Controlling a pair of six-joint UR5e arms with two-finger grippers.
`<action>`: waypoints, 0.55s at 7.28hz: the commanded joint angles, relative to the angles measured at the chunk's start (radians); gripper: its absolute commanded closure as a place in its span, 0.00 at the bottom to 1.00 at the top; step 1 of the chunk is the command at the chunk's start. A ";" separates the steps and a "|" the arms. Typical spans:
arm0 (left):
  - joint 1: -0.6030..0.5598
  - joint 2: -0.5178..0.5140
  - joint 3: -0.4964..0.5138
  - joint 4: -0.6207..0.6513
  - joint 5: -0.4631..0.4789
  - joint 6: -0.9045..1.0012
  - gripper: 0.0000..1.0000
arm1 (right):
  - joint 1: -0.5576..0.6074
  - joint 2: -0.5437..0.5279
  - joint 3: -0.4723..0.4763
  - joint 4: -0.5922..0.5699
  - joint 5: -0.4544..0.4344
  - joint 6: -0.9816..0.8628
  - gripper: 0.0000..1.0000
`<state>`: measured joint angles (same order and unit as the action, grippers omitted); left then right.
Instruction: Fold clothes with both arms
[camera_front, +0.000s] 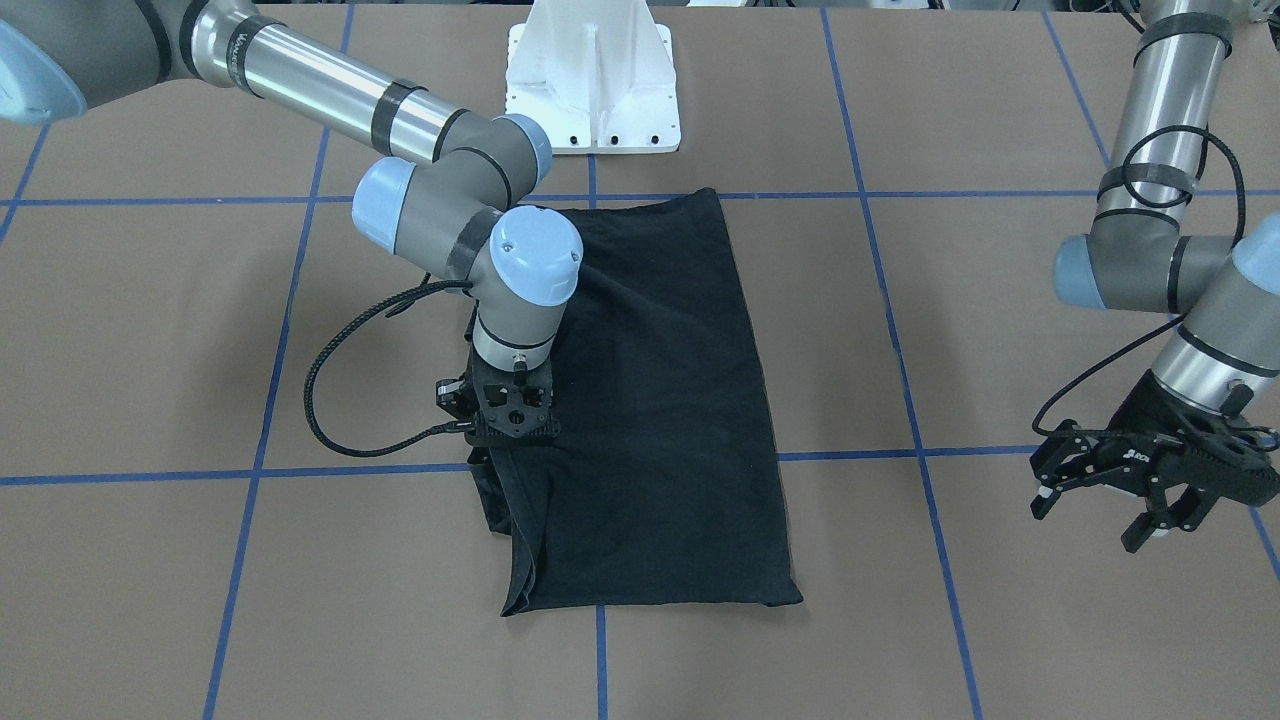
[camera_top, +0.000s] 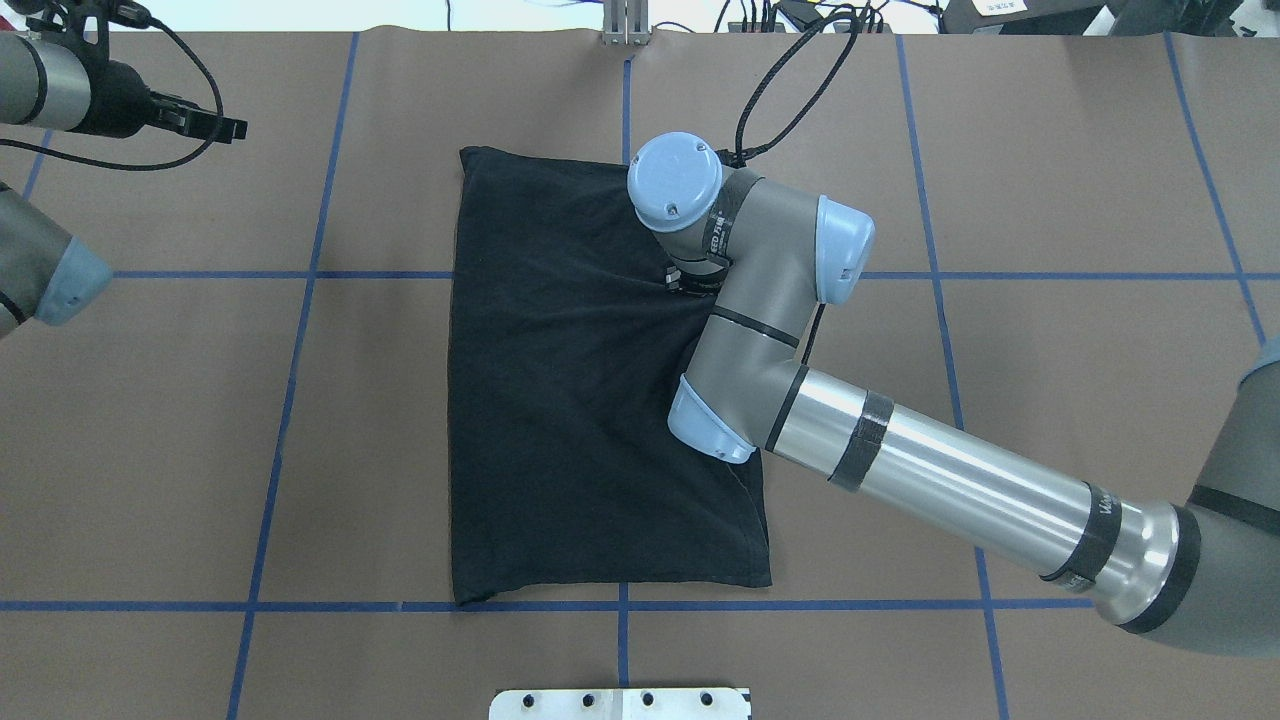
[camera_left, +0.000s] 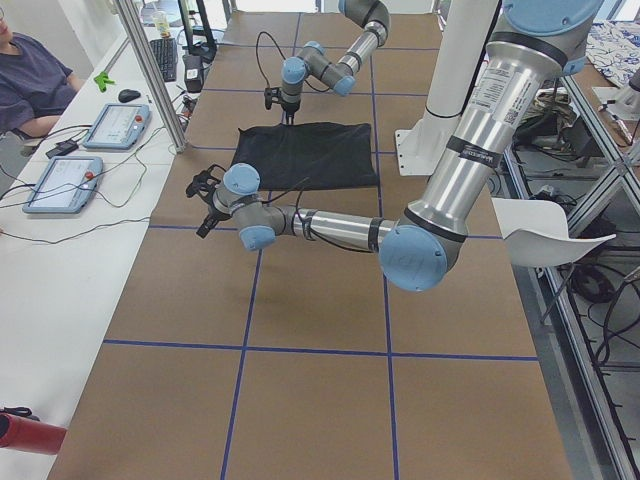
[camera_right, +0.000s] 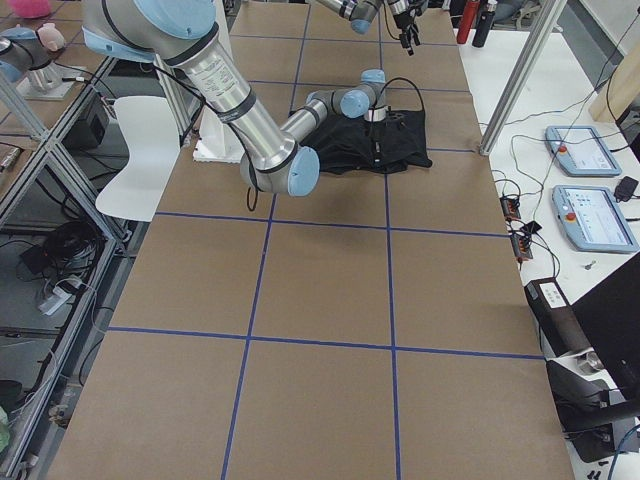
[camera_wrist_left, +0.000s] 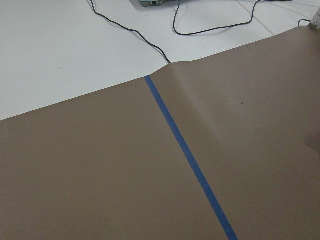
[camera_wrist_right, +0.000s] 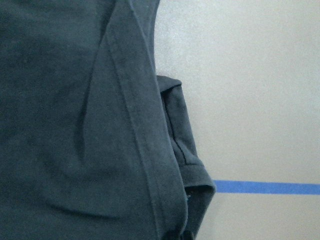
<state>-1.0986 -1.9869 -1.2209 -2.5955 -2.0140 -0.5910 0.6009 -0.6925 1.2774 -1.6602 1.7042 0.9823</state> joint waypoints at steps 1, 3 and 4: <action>0.034 -0.001 -0.037 0.005 0.001 -0.082 0.00 | 0.008 -0.016 0.049 -0.003 0.000 0.006 0.00; 0.139 0.003 -0.157 0.011 0.017 -0.355 0.00 | 0.034 -0.066 0.196 -0.003 0.011 0.018 0.00; 0.193 0.003 -0.214 0.012 0.044 -0.492 0.00 | 0.036 -0.134 0.318 -0.003 0.015 0.065 0.00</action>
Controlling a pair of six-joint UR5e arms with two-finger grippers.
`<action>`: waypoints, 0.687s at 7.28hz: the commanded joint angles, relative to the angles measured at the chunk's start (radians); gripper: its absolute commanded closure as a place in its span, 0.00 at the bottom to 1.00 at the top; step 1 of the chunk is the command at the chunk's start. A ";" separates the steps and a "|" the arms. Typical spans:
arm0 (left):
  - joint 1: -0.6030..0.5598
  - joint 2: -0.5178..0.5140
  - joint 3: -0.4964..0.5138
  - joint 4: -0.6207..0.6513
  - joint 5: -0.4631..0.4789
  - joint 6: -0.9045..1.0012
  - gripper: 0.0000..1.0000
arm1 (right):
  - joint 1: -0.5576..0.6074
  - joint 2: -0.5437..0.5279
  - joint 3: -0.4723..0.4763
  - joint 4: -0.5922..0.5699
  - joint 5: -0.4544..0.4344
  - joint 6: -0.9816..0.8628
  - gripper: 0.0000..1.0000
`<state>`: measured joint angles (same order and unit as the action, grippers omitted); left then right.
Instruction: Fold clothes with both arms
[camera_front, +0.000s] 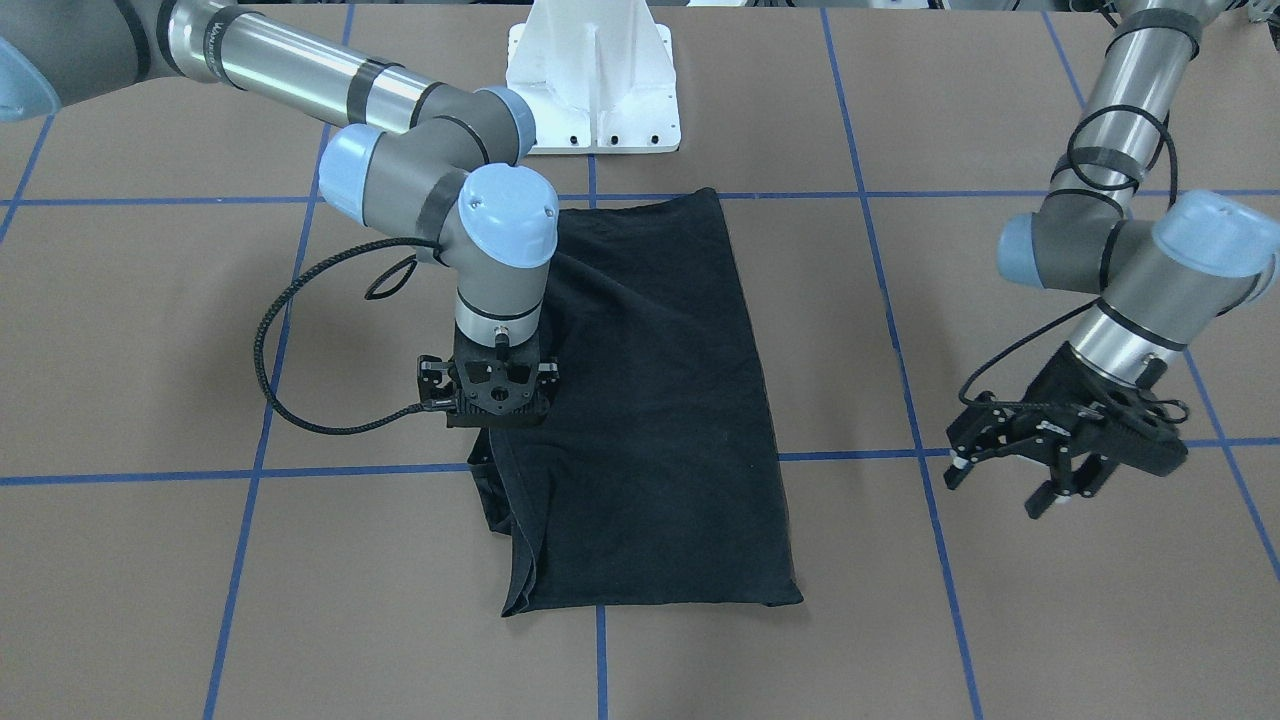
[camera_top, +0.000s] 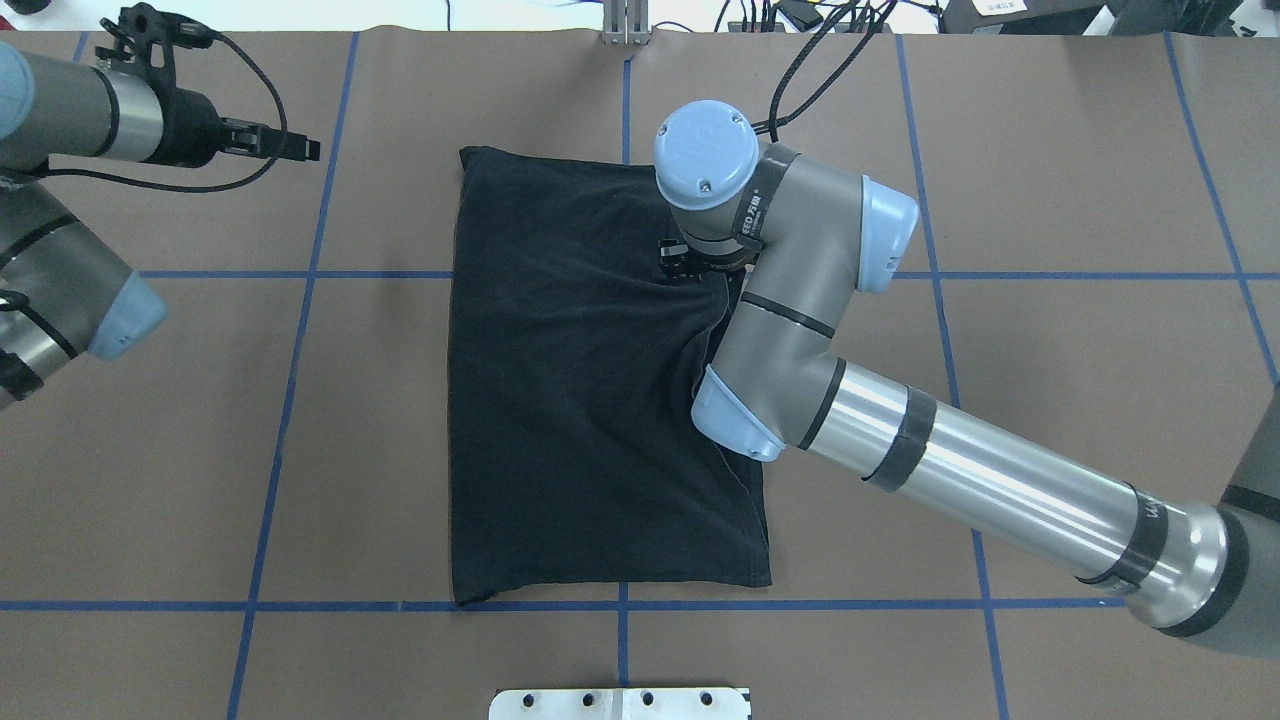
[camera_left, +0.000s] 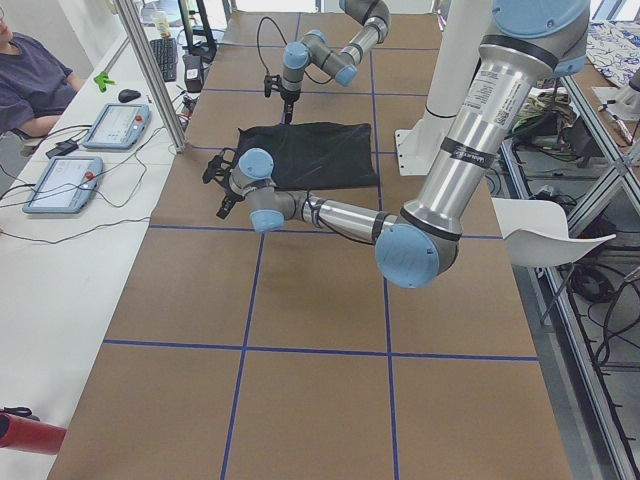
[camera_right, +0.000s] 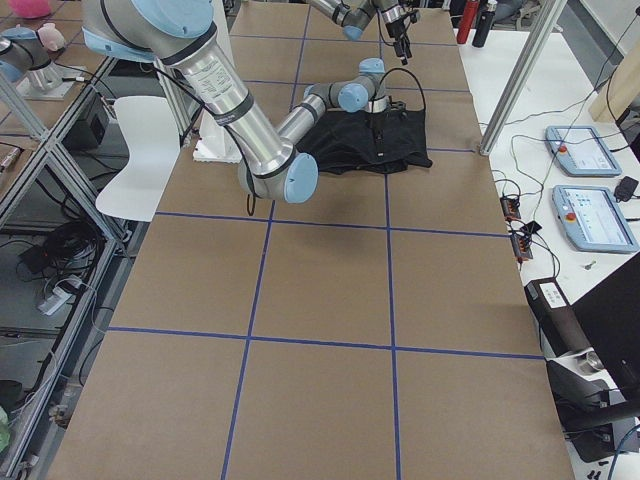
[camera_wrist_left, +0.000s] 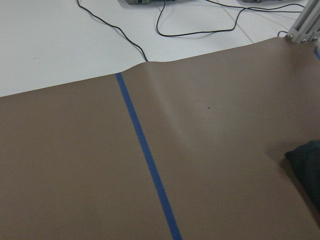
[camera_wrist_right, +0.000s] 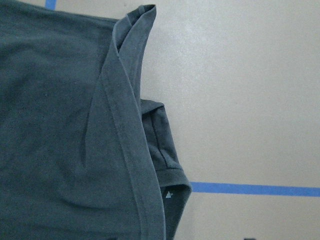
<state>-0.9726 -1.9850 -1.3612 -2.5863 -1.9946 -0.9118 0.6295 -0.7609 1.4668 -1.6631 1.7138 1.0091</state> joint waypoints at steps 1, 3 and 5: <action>0.142 0.005 -0.123 0.009 0.084 -0.282 0.00 | 0.006 -0.149 0.274 0.002 0.006 0.098 0.00; 0.268 0.094 -0.256 0.011 0.126 -0.418 0.00 | 0.004 -0.304 0.493 0.009 0.033 0.169 0.00; 0.473 0.224 -0.425 0.011 0.306 -0.577 0.00 | -0.043 -0.386 0.564 0.098 0.029 0.332 0.00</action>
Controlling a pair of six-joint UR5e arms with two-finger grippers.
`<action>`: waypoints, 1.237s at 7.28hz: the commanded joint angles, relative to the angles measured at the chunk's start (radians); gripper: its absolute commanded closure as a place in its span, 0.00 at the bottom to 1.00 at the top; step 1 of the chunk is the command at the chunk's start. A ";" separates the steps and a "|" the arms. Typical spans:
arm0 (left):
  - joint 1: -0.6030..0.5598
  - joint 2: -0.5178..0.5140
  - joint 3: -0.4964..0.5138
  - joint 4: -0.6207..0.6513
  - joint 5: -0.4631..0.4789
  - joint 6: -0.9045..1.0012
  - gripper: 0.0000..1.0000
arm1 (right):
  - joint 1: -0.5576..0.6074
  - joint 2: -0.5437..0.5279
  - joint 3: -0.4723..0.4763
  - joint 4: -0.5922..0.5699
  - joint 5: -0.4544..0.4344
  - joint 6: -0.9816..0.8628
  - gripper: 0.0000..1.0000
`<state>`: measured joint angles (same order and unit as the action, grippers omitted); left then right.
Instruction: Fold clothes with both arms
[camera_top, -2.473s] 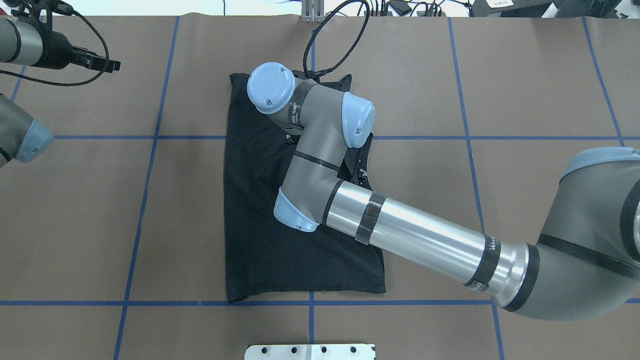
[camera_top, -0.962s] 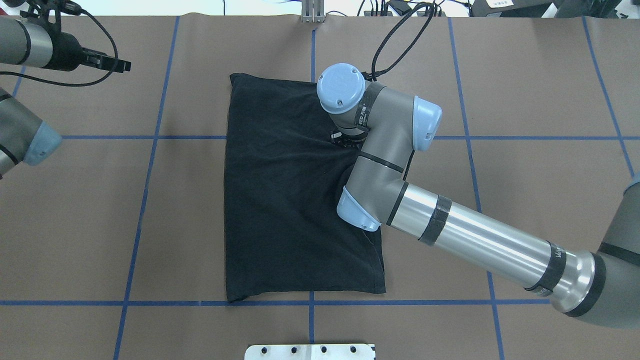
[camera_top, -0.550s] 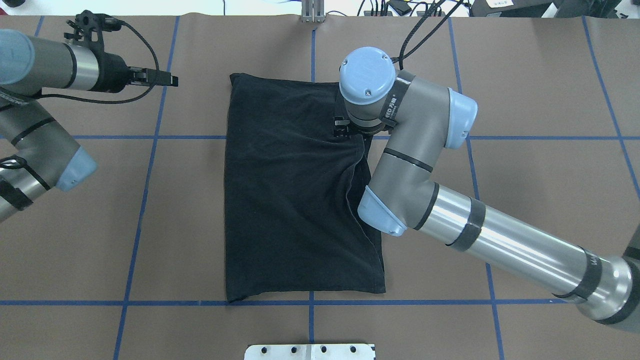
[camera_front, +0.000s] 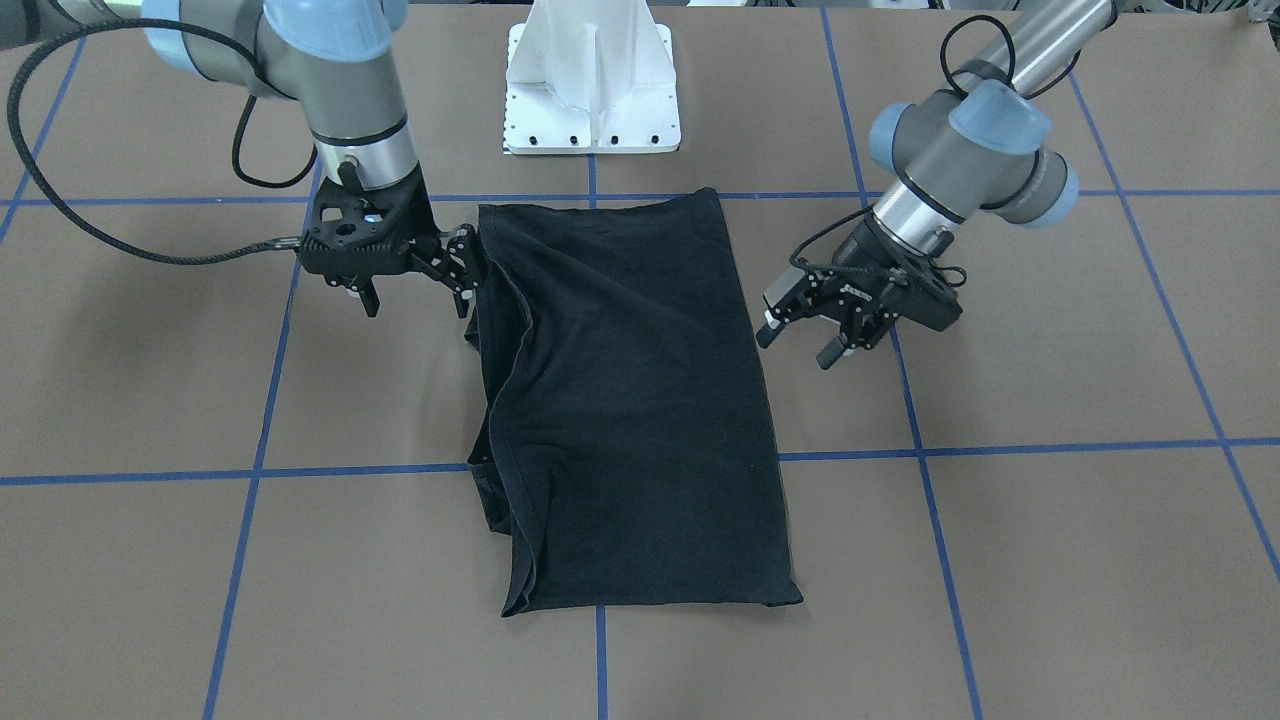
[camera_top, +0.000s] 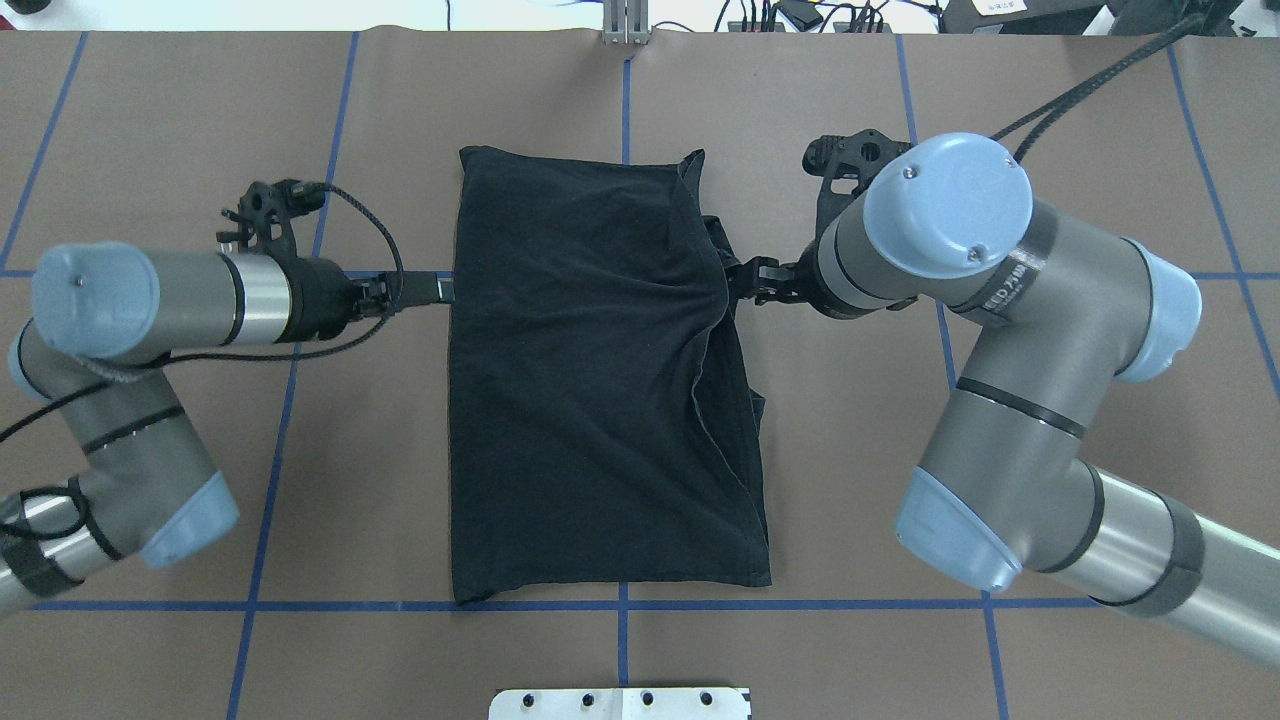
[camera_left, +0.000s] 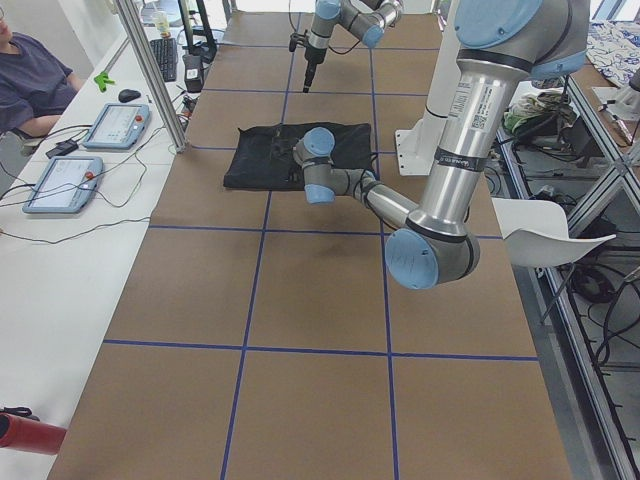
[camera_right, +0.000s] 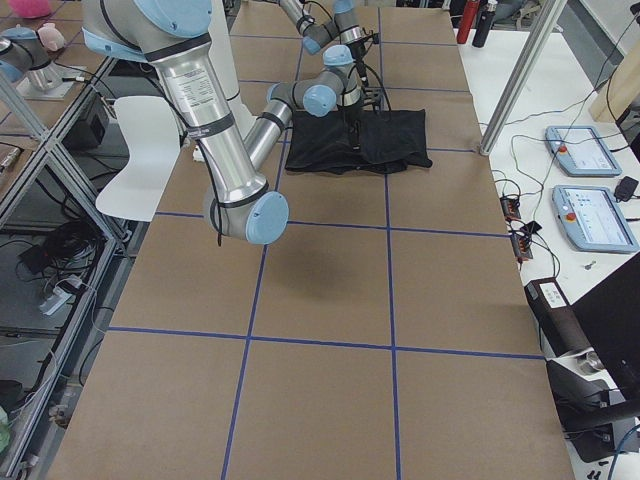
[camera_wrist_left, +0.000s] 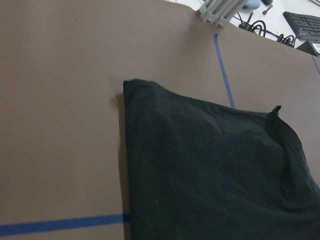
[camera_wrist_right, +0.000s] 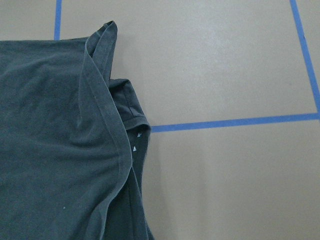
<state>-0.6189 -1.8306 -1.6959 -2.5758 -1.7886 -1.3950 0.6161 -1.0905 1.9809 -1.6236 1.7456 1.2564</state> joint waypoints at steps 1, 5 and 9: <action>0.208 0.094 -0.122 0.000 0.170 -0.148 0.00 | -0.071 -0.128 0.068 0.168 -0.050 0.127 0.00; 0.421 0.111 -0.282 0.310 0.285 -0.278 0.00 | -0.180 -0.299 0.072 0.439 -0.214 0.219 0.00; 0.467 0.102 -0.284 0.437 0.287 -0.306 0.03 | -0.184 -0.298 0.072 0.439 -0.216 0.219 0.00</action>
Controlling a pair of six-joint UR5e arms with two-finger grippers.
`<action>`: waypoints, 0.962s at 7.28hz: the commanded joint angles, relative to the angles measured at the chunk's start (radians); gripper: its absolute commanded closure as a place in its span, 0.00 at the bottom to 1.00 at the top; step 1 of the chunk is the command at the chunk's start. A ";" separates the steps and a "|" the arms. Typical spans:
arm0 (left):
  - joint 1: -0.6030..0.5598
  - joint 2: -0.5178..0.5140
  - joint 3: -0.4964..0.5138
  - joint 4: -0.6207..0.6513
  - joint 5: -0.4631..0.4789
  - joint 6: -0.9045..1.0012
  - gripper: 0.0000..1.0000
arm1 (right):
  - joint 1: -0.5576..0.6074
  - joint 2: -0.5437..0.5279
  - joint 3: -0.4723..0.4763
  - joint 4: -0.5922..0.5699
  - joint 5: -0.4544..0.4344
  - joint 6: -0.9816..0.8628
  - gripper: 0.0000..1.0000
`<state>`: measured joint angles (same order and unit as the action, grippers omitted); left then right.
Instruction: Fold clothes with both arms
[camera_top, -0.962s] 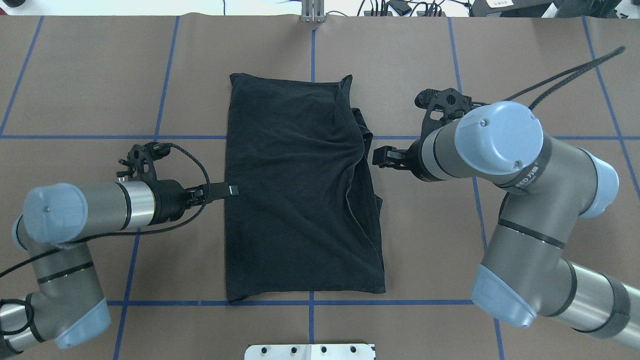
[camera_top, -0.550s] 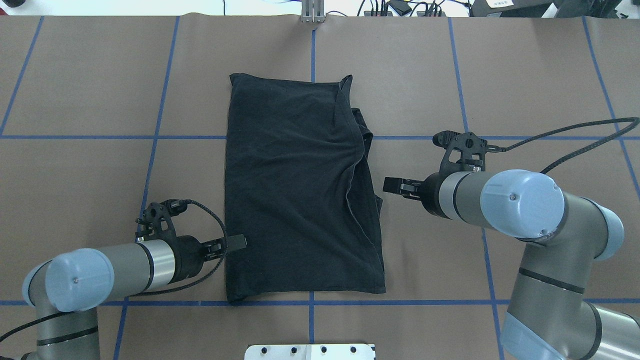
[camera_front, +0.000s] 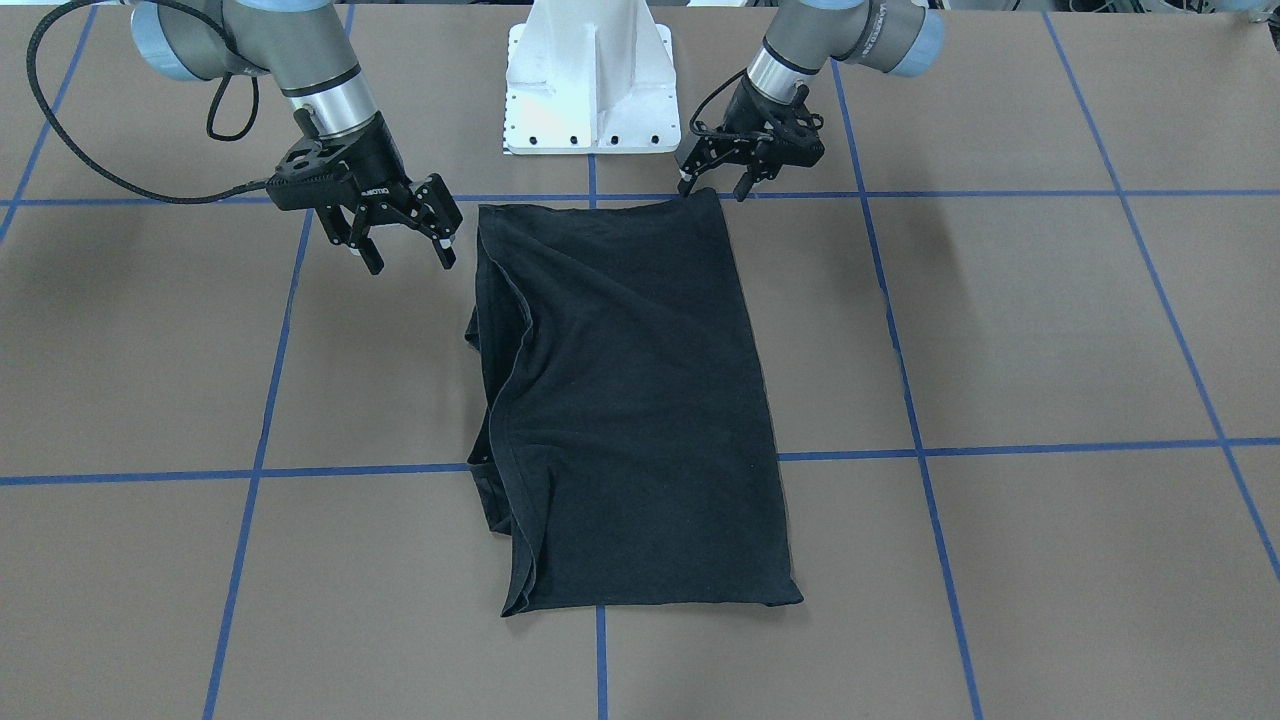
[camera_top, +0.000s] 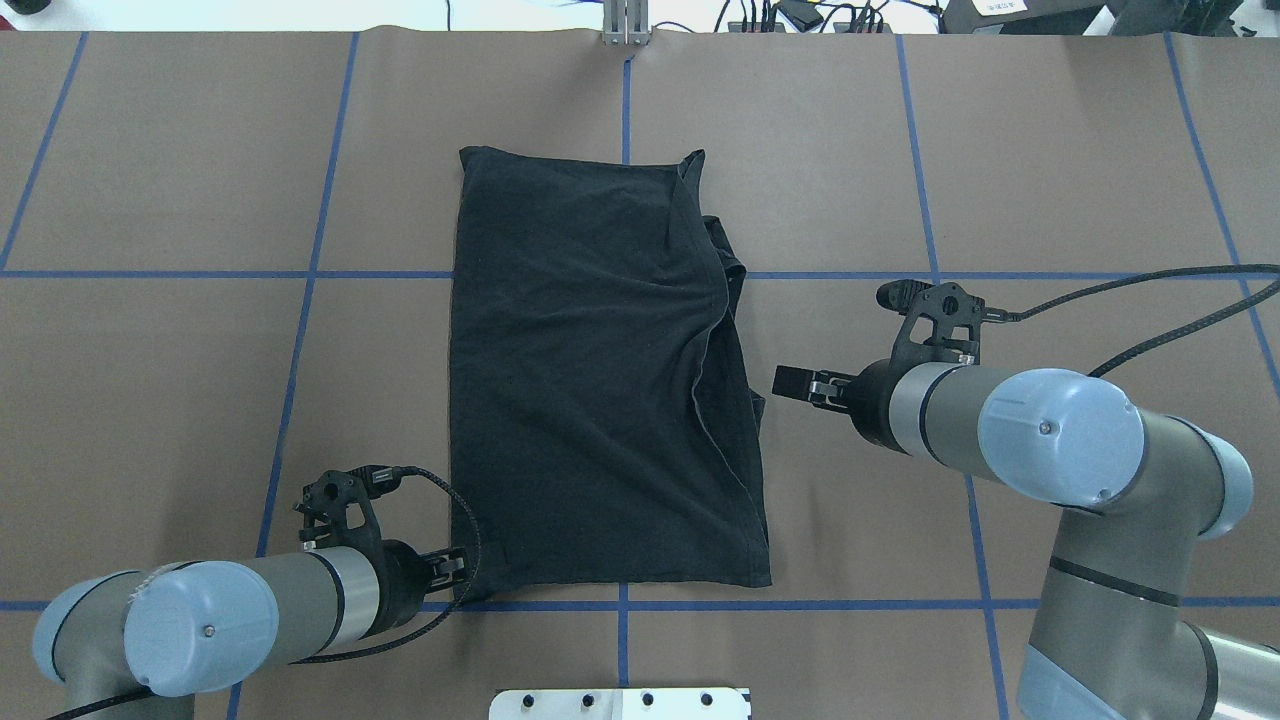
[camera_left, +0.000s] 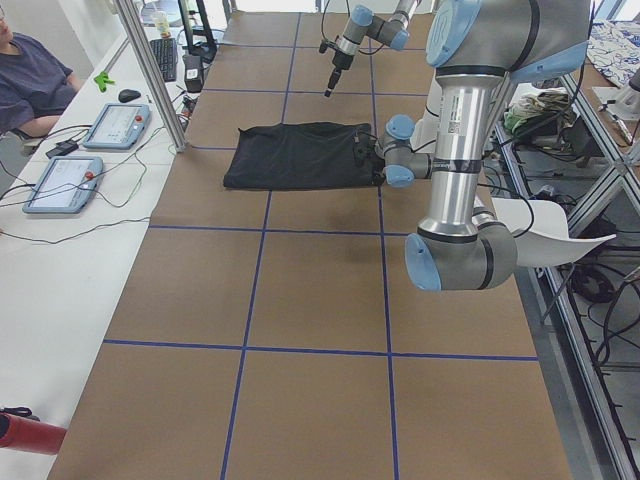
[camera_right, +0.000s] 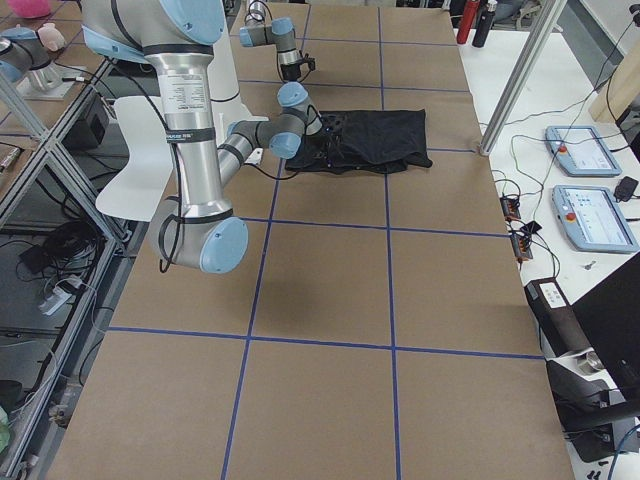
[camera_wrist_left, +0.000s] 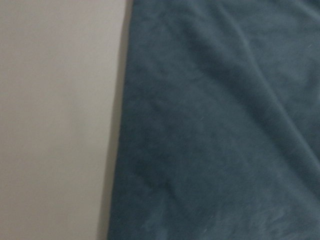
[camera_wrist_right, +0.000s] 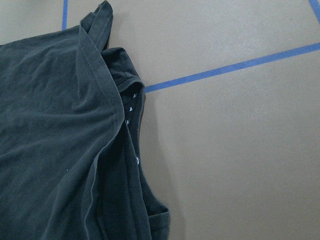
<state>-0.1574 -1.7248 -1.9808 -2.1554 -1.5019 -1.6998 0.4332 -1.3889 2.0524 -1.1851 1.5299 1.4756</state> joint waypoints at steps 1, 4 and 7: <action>0.009 -0.004 0.007 0.019 0.000 -0.003 0.09 | -0.002 0.001 0.000 0.001 0.000 0.000 0.00; 0.024 -0.004 0.014 0.019 0.000 -0.001 0.22 | -0.002 0.002 0.000 0.002 0.000 0.000 0.00; 0.030 -0.004 0.019 0.019 0.000 0.000 0.32 | -0.002 0.004 0.000 0.002 0.000 0.000 0.00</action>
<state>-0.1294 -1.7288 -1.9655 -2.1368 -1.5018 -1.7002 0.4310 -1.3857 2.0525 -1.1831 1.5294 1.4753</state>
